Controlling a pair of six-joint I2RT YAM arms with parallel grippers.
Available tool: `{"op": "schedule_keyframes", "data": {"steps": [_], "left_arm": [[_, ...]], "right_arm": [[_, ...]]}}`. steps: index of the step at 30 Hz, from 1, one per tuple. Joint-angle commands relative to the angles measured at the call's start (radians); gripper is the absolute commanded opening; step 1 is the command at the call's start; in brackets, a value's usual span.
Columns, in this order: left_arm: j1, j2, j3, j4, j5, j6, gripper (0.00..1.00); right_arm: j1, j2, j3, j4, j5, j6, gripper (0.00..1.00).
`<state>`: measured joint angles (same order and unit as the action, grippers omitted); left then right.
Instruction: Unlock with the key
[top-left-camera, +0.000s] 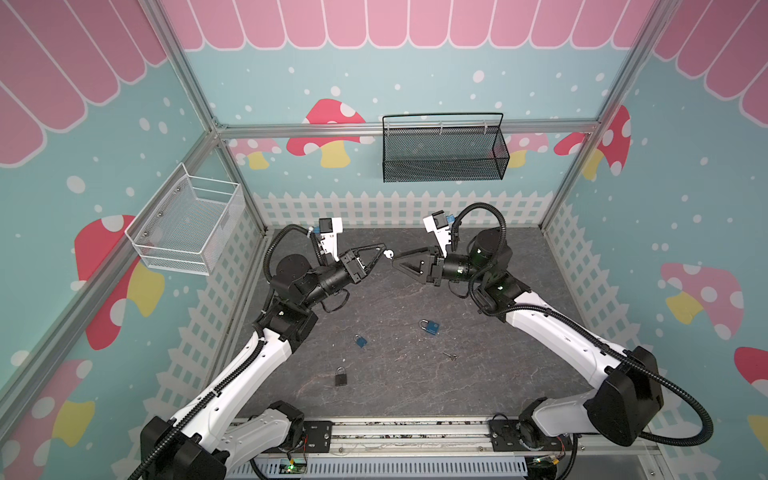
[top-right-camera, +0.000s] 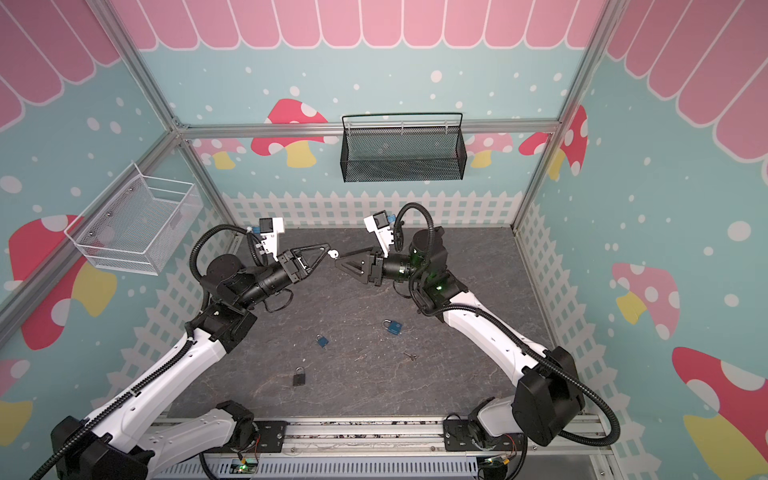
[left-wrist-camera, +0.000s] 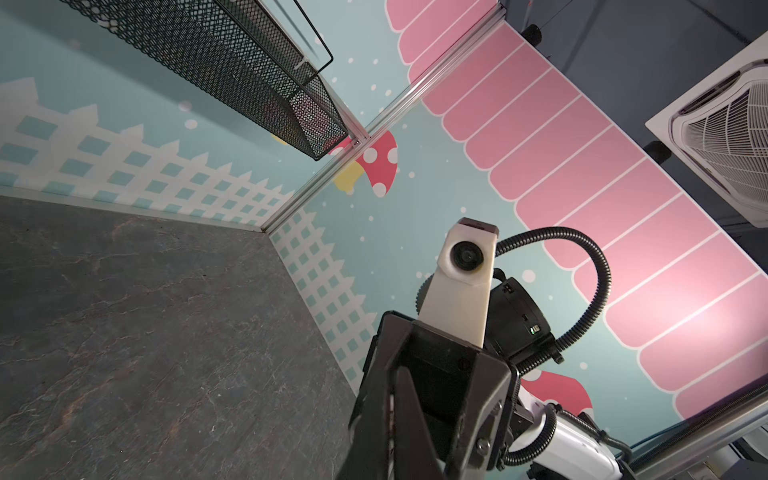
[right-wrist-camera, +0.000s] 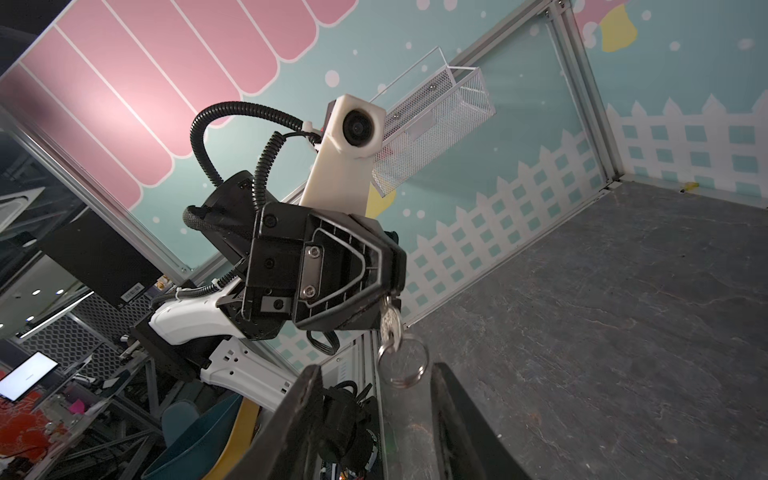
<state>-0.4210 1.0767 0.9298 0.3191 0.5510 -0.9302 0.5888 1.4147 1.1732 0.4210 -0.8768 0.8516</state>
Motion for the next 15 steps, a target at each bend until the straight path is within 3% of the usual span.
{"op": "schedule_keyframes", "data": {"steps": [1, 15], "left_arm": [[-0.001, 0.008, 0.009, 0.017, 0.032, 0.019, 0.00], [-0.005, 0.014, 0.028, 0.012, 0.055, 0.034, 0.00]], "right_arm": [[-0.004, 0.026, 0.040, 0.058, -0.044, 0.060, 0.42], [-0.004, 0.051, 0.050, 0.085, -0.067, 0.103, 0.29]]}}
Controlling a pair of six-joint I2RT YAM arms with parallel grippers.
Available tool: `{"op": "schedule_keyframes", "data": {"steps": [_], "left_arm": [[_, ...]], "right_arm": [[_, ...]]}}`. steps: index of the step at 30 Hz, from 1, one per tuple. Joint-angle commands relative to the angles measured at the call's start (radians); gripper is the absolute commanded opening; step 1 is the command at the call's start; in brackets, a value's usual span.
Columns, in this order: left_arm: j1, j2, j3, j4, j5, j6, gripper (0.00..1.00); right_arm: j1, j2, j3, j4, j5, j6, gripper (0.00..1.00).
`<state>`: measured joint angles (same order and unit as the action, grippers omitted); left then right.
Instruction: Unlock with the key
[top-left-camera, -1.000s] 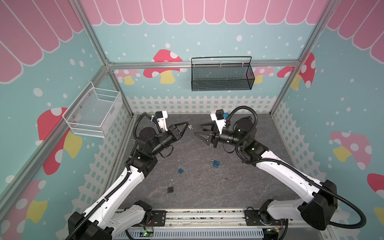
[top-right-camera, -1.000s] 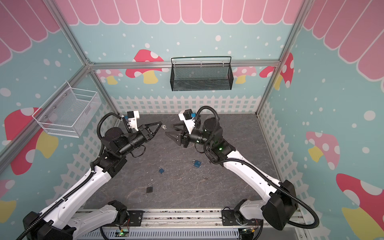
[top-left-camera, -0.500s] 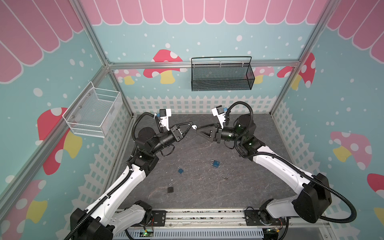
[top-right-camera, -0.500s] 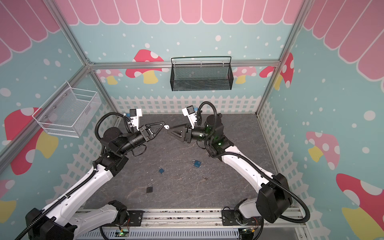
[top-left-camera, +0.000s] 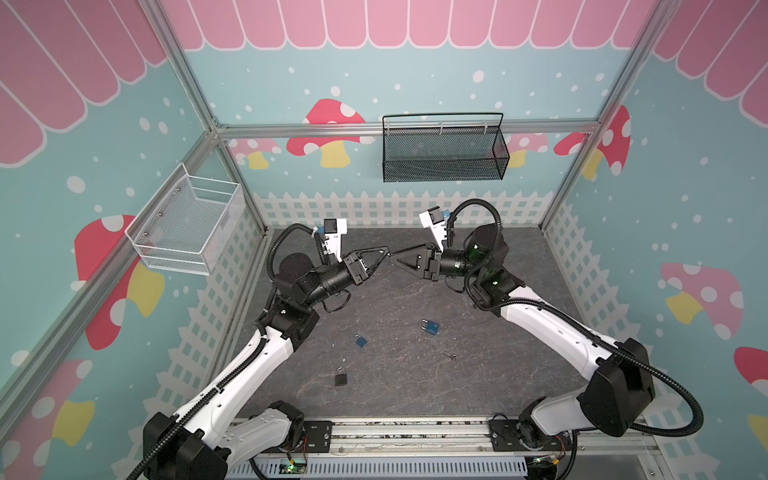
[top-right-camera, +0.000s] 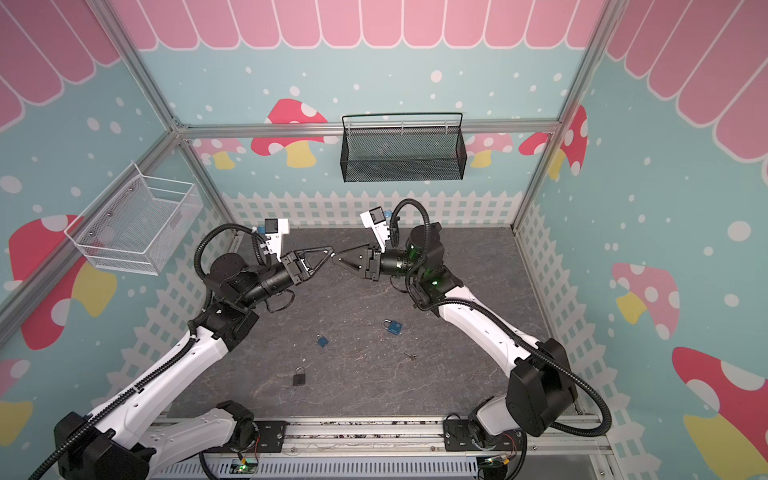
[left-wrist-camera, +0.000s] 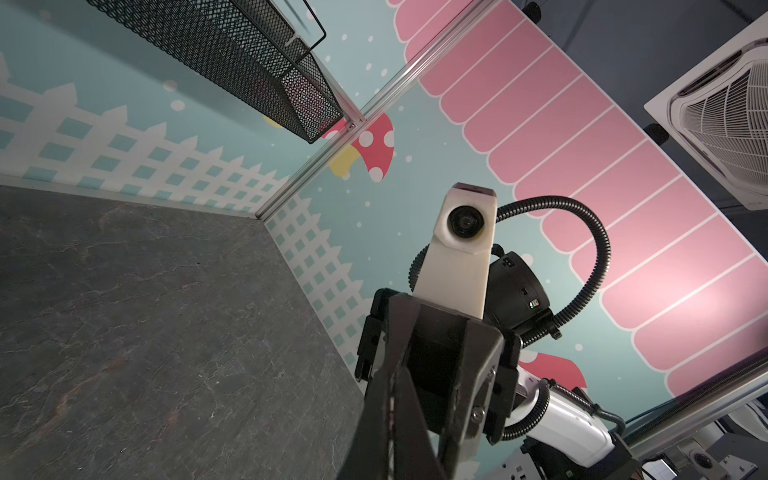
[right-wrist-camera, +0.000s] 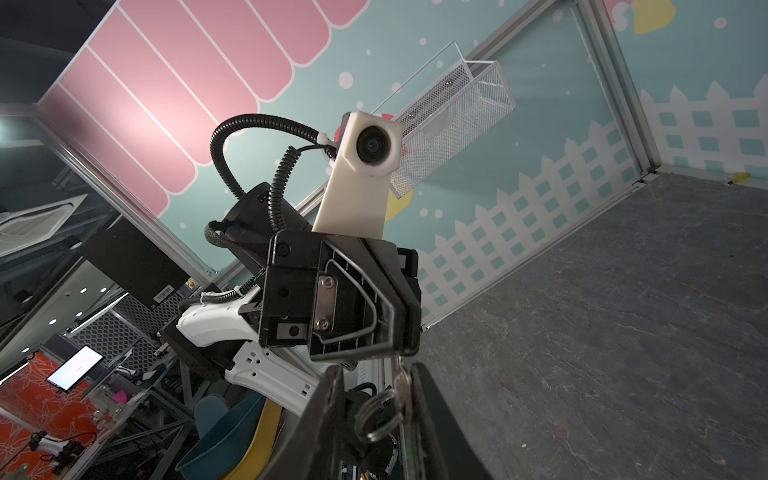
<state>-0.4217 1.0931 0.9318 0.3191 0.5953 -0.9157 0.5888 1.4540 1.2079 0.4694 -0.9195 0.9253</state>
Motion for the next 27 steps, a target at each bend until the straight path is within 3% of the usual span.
{"op": "schedule_keyframes", "data": {"steps": [1, 9, 19, 23, 27], "left_arm": [[-0.003, -0.002, 0.028, 0.012, 0.011, 0.018, 0.00], [-0.003, -0.005, 0.042, -0.006, 0.000, 0.027, 0.00], [-0.003, -0.009, 0.051, -0.029, 0.001, 0.051, 0.00], [-0.001, -0.020, 0.050, -0.053, -0.003, 0.066, 0.00], [0.008, -0.038, 0.059, -0.132, -0.016, 0.064, 0.29]], "right_arm": [[-0.002, 0.014, 0.012, 0.035, -0.025, 0.031, 0.29], [-0.004, 0.012, 0.000, 0.032, -0.018, 0.033, 0.23], [-0.004, 0.013, 0.013, 0.019, -0.016, 0.024, 0.01], [-0.006, 0.001, -0.001, -0.007, 0.004, 0.003, 0.00], [-0.008, -0.034, -0.049, -0.048, 0.056, -0.047, 0.00]]}}
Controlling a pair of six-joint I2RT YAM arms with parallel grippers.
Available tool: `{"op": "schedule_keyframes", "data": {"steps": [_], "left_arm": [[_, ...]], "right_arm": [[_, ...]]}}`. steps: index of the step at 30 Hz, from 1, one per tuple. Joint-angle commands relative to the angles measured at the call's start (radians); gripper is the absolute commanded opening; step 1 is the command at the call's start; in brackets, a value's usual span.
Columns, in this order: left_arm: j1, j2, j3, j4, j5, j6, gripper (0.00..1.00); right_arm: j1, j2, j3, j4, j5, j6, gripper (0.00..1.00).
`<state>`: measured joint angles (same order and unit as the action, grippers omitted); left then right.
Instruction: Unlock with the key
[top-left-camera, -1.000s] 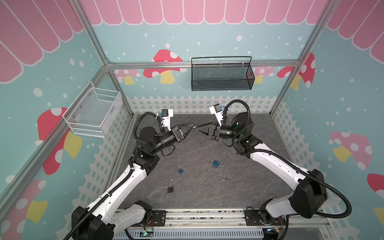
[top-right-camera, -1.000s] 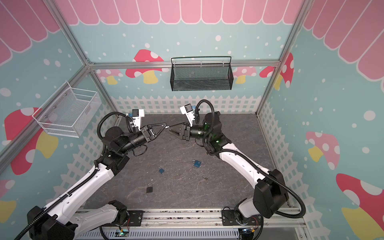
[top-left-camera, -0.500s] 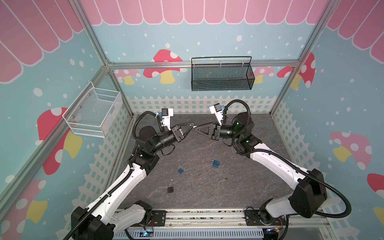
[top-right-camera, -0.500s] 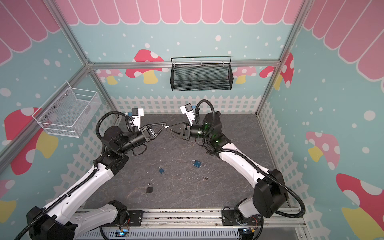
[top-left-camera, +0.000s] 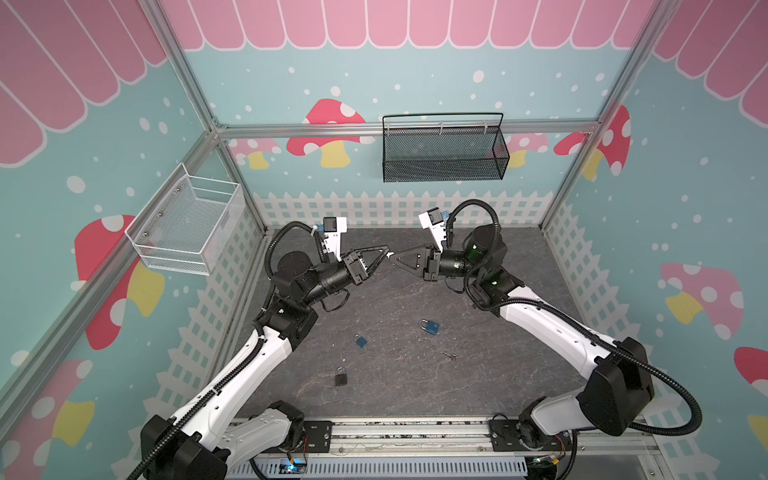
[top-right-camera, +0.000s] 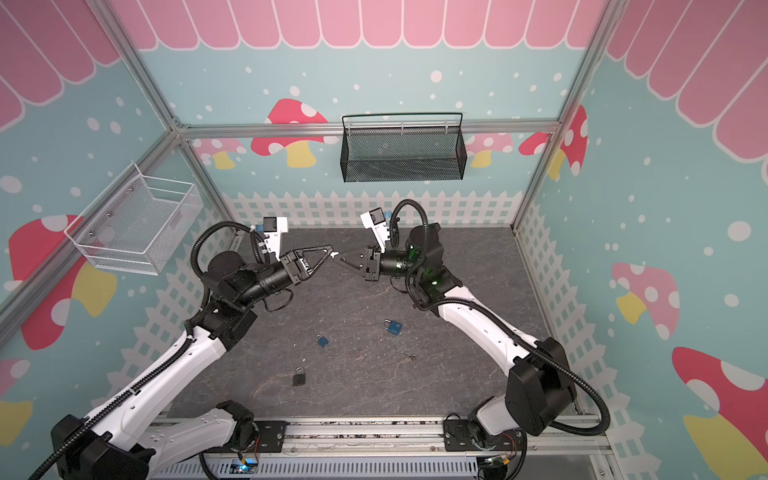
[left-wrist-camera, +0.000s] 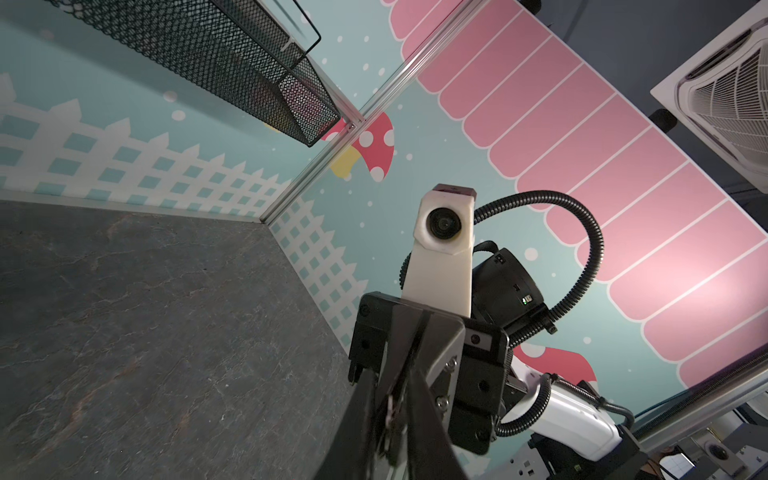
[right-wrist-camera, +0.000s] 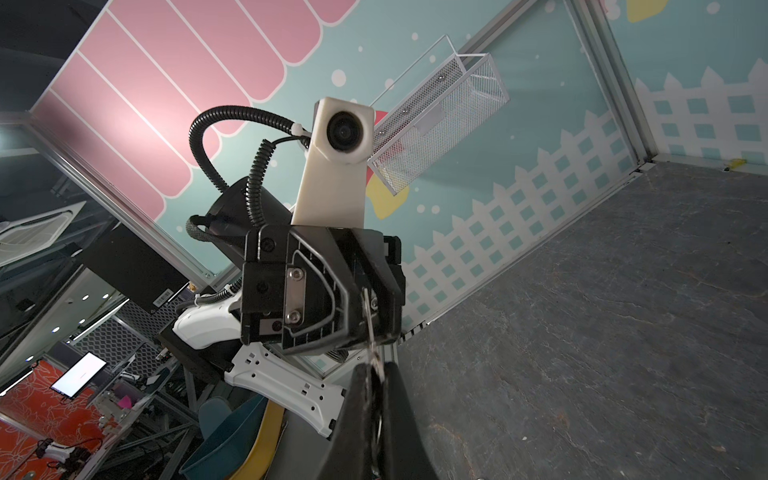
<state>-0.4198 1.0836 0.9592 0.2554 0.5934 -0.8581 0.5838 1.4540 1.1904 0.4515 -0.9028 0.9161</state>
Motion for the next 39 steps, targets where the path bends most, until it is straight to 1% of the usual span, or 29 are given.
{"op": "schedule_keyframes", "data": {"steps": [1, 4, 5, 9, 13, 14, 16, 18, 21, 24, 27, 30, 34, 37, 39], "left_arm": [[0.028, -0.043, 0.024, -0.093, -0.027, 0.003, 0.34], [0.047, -0.092, -0.021, -0.196, -0.104, -0.029, 0.45], [0.052, -0.110, -0.037, -0.237, -0.130, -0.044, 0.47], [0.049, -0.176, -0.065, -0.528, -0.264, -0.040, 0.51], [0.015, -0.208, -0.065, -0.818, -0.447, -0.015, 0.53], [-0.017, -0.208, -0.063, -0.889, -0.499, -0.011, 0.53], [-0.067, -0.199, -0.062, -1.002, -0.601, -0.013, 0.54], [-0.114, -0.187, -0.077, -1.088, -0.682, -0.037, 0.55], [-0.169, -0.175, -0.126, -1.168, -0.744, -0.100, 0.56], [-0.229, -0.171, -0.176, -1.236, -0.817, -0.174, 0.57], [-0.262, -0.166, -0.239, -1.260, -0.841, -0.235, 0.59], [-0.277, -0.155, -0.308, -1.239, -0.817, -0.273, 0.59], [-0.277, -0.122, -0.370, -1.157, -0.769, -0.252, 0.59], [-0.277, -0.087, -0.378, -1.112, -0.725, -0.225, 0.58], [-0.277, -0.053, -0.377, -1.106, -0.719, -0.212, 0.57]], "right_arm": [[-0.004, -0.043, -0.046, -0.048, 0.061, -0.054, 0.00], [-0.003, -0.080, -0.097, -0.124, 0.135, -0.130, 0.00], [-0.003, -0.092, -0.117, -0.157, 0.177, -0.161, 0.00], [-0.001, -0.117, -0.230, -0.150, 0.231, -0.220, 0.00], [0.019, -0.134, -0.327, -0.138, 0.280, -0.276, 0.00], [0.026, -0.137, -0.342, -0.142, 0.284, -0.296, 0.00], [0.049, -0.145, -0.384, -0.143, 0.319, -0.295, 0.00], [0.072, -0.149, -0.414, -0.137, 0.321, -0.316, 0.00], [0.102, -0.162, -0.473, -0.117, 0.366, -0.298, 0.00], [0.115, -0.171, -0.521, -0.095, 0.365, -0.284, 0.00], [0.117, -0.182, -0.571, -0.043, 0.347, -0.267, 0.00], [0.119, -0.174, -0.589, -0.015, 0.337, -0.238, 0.00], [0.119, -0.154, -0.592, -0.006, 0.332, -0.237, 0.00], [0.119, -0.149, -0.593, 0.011, 0.332, -0.227, 0.00], [0.119, -0.150, -0.595, 0.014, 0.330, -0.225, 0.00]]}}
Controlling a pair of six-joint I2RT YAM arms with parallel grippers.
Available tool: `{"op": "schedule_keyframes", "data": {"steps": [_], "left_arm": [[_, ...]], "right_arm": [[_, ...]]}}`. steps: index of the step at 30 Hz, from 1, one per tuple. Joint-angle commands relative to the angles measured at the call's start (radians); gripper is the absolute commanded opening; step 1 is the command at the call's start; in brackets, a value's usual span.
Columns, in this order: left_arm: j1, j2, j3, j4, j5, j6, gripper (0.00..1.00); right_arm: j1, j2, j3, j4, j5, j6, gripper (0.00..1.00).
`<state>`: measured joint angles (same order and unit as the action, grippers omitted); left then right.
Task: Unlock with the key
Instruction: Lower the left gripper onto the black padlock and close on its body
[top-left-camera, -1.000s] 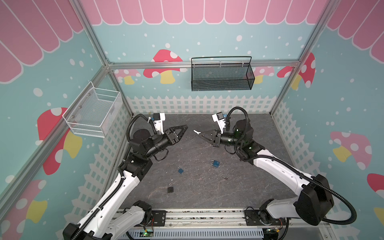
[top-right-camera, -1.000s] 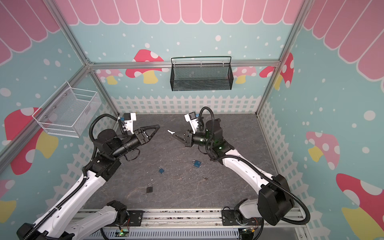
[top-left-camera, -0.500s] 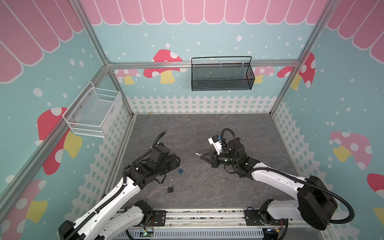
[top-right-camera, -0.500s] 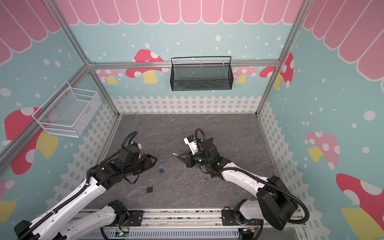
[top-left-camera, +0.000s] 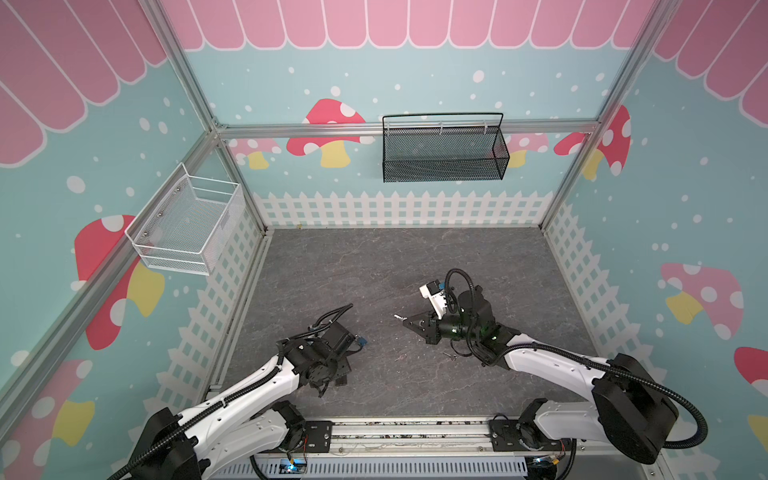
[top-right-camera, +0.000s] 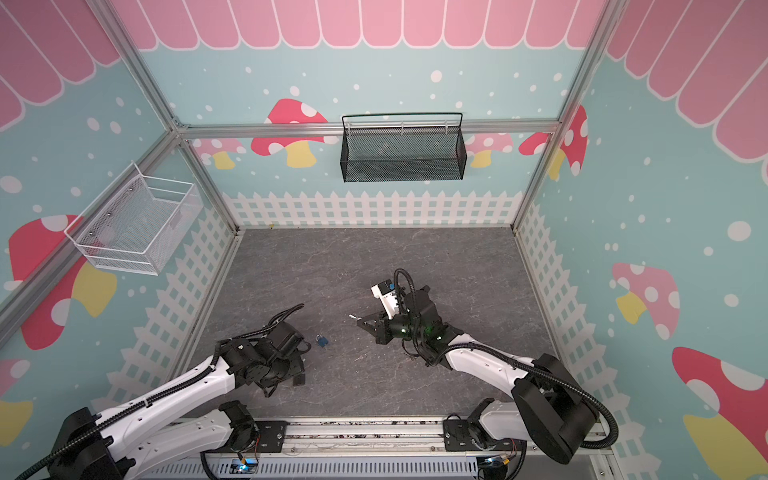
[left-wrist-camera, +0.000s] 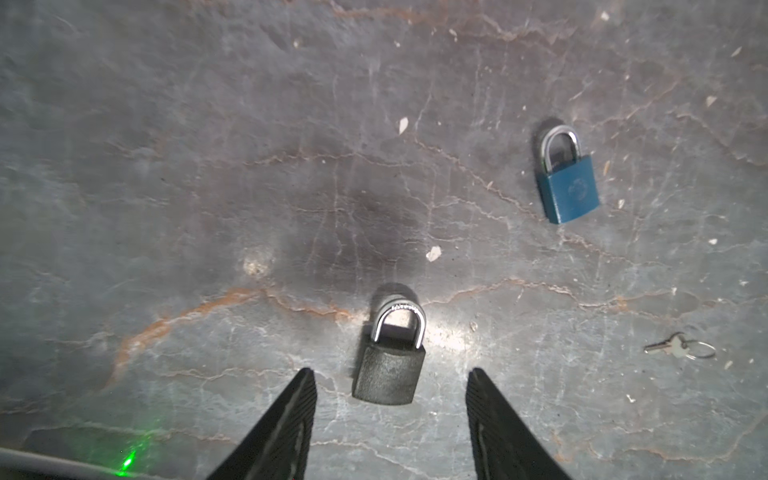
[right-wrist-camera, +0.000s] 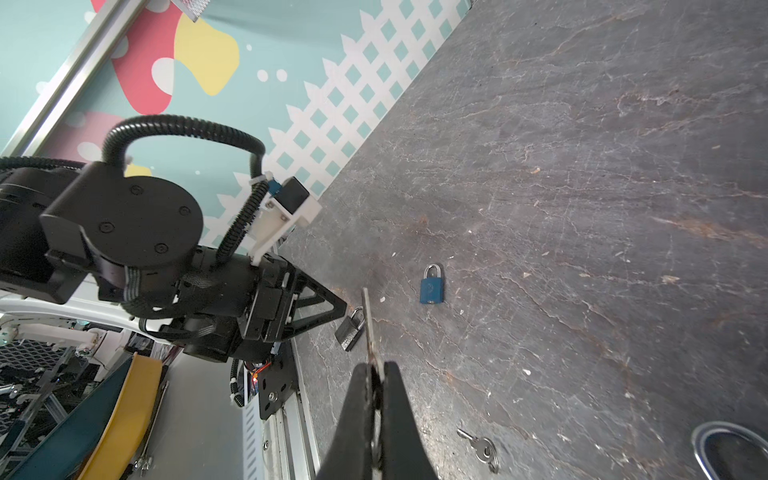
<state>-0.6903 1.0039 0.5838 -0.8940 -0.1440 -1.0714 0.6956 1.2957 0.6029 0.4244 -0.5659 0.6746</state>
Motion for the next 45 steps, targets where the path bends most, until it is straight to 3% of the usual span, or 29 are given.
{"op": "schedule_keyframes", "data": {"steps": [1, 12, 32, 41, 45], "left_arm": [[-0.006, 0.048, -0.002, 0.048, 0.019, 0.010, 0.56], [-0.015, 0.146, -0.021, 0.106, 0.058, 0.024, 0.51], [-0.092, 0.264, -0.016, 0.086, 0.012, -0.016, 0.46], [-0.094, 0.256, -0.049, 0.123, 0.029, -0.036, 0.37], [-0.094, 0.235, -0.063, 0.141, 0.035, -0.036, 0.23]], "right_arm": [[0.007, 0.004, -0.009, 0.040, 0.000, 0.016, 0.00], [0.007, -0.007, -0.023, 0.034, 0.030, 0.021, 0.00], [0.007, -0.009, -0.031, 0.025, 0.027, 0.018, 0.00], [0.007, -0.013, -0.031, 0.025, 0.025, 0.019, 0.00], [0.007, -0.018, -0.034, 0.023, 0.027, 0.025, 0.00]]}}
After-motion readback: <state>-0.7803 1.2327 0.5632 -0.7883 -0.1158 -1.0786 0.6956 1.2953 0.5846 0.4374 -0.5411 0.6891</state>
